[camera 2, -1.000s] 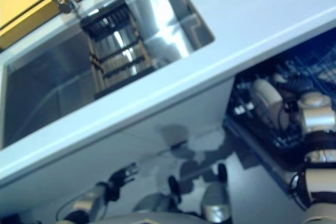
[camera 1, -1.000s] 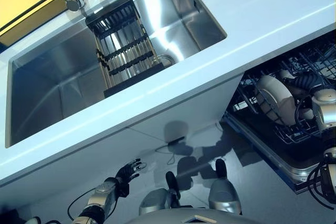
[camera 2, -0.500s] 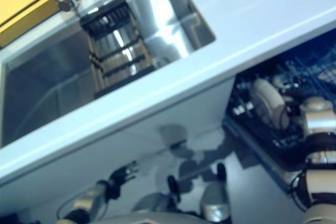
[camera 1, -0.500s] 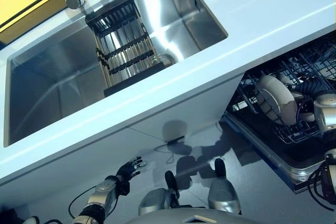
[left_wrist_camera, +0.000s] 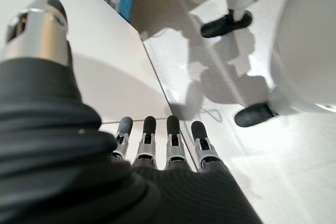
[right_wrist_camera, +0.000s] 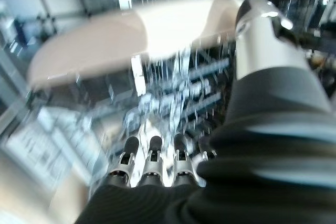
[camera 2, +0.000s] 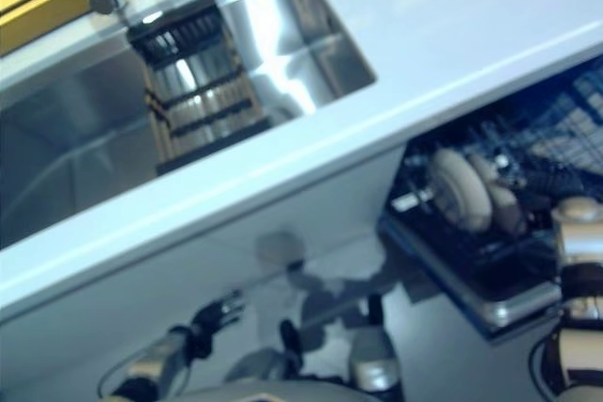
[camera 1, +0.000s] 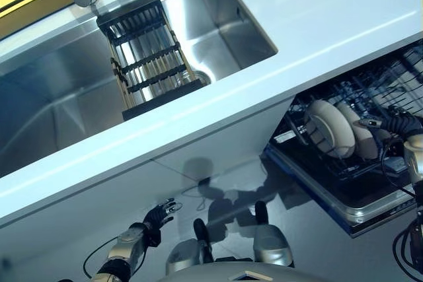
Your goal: Take plates into dishwasher
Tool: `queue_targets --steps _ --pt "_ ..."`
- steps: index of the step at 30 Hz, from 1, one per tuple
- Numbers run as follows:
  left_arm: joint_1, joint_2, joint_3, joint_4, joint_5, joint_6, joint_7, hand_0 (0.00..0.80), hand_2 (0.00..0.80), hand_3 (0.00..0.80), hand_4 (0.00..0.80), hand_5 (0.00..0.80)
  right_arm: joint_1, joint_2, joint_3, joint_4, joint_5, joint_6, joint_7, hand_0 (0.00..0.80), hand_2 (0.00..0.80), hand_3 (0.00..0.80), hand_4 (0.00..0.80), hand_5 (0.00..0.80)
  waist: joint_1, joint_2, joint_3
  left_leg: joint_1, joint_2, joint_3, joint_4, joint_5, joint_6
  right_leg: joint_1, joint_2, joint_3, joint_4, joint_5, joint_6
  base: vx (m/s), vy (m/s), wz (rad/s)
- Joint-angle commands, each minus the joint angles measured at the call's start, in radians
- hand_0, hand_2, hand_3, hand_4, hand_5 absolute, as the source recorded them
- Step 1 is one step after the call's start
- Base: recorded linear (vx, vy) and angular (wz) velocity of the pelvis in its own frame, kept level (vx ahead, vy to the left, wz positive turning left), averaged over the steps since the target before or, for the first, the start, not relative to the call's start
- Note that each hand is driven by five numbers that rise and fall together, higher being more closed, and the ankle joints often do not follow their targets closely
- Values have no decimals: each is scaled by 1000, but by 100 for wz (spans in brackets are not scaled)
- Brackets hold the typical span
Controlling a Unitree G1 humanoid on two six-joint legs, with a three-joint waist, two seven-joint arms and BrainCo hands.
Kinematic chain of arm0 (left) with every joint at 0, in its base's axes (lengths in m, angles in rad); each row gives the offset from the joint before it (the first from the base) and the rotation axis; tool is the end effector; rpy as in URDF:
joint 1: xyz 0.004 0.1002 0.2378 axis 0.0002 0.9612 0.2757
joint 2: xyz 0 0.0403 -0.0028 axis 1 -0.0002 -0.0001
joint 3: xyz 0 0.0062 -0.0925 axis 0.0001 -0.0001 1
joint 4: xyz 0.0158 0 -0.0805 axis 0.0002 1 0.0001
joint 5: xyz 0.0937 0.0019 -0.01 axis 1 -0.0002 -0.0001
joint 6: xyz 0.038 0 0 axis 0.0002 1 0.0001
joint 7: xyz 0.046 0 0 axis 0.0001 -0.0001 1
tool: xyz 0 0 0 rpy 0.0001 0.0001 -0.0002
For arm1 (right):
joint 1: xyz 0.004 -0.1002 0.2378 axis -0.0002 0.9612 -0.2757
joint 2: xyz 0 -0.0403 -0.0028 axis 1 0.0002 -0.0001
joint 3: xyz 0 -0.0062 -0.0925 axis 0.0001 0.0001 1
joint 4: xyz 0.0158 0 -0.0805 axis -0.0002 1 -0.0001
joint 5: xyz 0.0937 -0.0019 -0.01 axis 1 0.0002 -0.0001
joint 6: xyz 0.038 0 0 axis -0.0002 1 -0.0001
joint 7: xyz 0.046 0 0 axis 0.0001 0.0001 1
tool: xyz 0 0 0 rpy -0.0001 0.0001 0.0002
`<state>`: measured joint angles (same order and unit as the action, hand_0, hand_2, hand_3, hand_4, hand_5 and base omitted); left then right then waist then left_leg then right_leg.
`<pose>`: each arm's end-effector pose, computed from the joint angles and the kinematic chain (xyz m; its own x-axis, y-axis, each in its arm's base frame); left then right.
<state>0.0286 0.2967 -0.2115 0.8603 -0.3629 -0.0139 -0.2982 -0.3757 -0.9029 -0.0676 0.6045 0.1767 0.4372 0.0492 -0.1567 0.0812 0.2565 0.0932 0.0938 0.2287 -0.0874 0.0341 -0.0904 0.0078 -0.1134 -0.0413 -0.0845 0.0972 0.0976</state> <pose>0.1168 0.2161 -0.0736 0.6202 -0.2008 -0.7583 0.1145 0.9795 -0.1657 0.2258 -0.3623 0.1296 0.7556 -0.5458 -0.3622 0.2835 0.7709 -0.5703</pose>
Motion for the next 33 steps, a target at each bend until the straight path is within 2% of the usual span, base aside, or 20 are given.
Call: queue_targets --steps 1,6,9,10,11,12,13,16,18,20,23,25,27,29,33 --pt "9 27 14 73 29 -19 17 0 0 0 0 0 56 -62 -31 -56 -13 -28 -10 0 0 0 0 0 -6 -77 -135 16 31 2 0 -39 -1 -13 -9 -15 51 -25 44 18 24 -12" --pt "1 19 37 110 22 -19 39 0 0 0 0 0 154 -55 -105 -131 19 -36 14 0 0 0 0 0 -27 -112 -161 35 27 7 0 -53 9 -6 3 23 51 -23 46 19 48 -11" --pt "1 12 57 139 14 -18 55 0 0 0 0 0 201 -42 -145 -177 28 -56 19 0 0 0 0 0 -26 -125 -168 46 3 -29 6 -73 28 -5 10 61 62 -26 43 23 65 -20" --pt "3 9 62 150 11 -26 58 0 0 0 0 0 211 -39 -155 -190 44 -60 21 0 0 0 0 0 -24 -129 -168 50 -7 -43 13 -81 35 -5 12 76 67 -27 42 24 58 -42" --pt "7 5 70 151 5 -28 70 0 0 0 0 0 216 -33 -161 -215 62 -64 20 0 0 0 0 0 -12 -133 -165 52 -31 -91 22 -98 50 -6 15 104 77 -29 41 38 79 -52" --pt "16 -3 85 150 -10 -33 85 0 0 0 0 0 218 -18 -161 -242 73 -77 29 0 0 0 0 0 2 -136 -162 44 -60 -159 35 -110 66 -10 24 144 85 -29 40 32 98 -79" --pt "19 0 95 150 1 -36 87 0 0 0 0 0 238 4 -185 -287 94 -78 19 0 0 0 0 0 5 -136 -159 32 -75 -172 53 -119 80 -16 30 171 95 -30 38 24 90 -117" --pt "21 16 92 140 61 -18 87 0 0 0 0 0 275 50 -228 -352 135 -83 -14 0 0 0 0 0 1 -141 -143 23 -97 -193 72 -130 91 -58 26 193 92 17 59 -54 36 -82" --pt "25 28 94 127 81 -9 89 0 0 0 0 0 281 77 -236 -376 139 -89 -22 0 0 0 0 0 -2 -137 -130 25 -96 -199 68 -133 94 -97 26 194 119 35 70 -175 -6 -14" --pt "24 53 94 118 66 5 121 0 0 0 0 0 277 118 -223 -389 151 -109 -45 0 0 0 0 0 13 -123 -119 -3 -81 -206 75 -119 106 -105 12 189 184 7 68 -320 -43 -22" --pt "17 78 132 136 37 11 143 0 0 0 0 0 268 148 -208 -364 172 -123 -68 0 0 0 0 0 52 -109 -123 -57 -54 -227 105 -104 108 -76 -39 182 268 -11 62 -283 -153 -8" --pt "17 93 149 139 17 23 145 0 0 0 0 0 266 159 -198 -348 189 -124 -77 0 0 0 0 0 82 -122 -137 -92 -45 -247 138 -108 103 -30 -77 180 249 0 62 -231 -244 3" --pt "10 98 164 141 1 26 148 0 0 0 0 0 246 173 -177 -329 207 -128 -111 0 0 0 0 0 111 -134 -135 -118 -16 -243 177 -118 89 -9 -105 146 228 -18 65 -231 -285 14" --pt "-9 101 178 149 -10 21 147 0 0 0 0 0 243 183 -173 -312 223 -137 -142 0 0 0 0 0 131 -147 -126 -152 14 -235 221 -121 69 21 -96 105 192 -84 75 -196 -278 3" --pt "-30 78 207 112 -38 33 163 0 0 0 0 0 295 200 -210 -319 290 -124 -203 0 0 0 0 0 146 -165 -112 -181 55 -251 219 -83 22 44 -73 59 156 -112 75 -179 -202 8"
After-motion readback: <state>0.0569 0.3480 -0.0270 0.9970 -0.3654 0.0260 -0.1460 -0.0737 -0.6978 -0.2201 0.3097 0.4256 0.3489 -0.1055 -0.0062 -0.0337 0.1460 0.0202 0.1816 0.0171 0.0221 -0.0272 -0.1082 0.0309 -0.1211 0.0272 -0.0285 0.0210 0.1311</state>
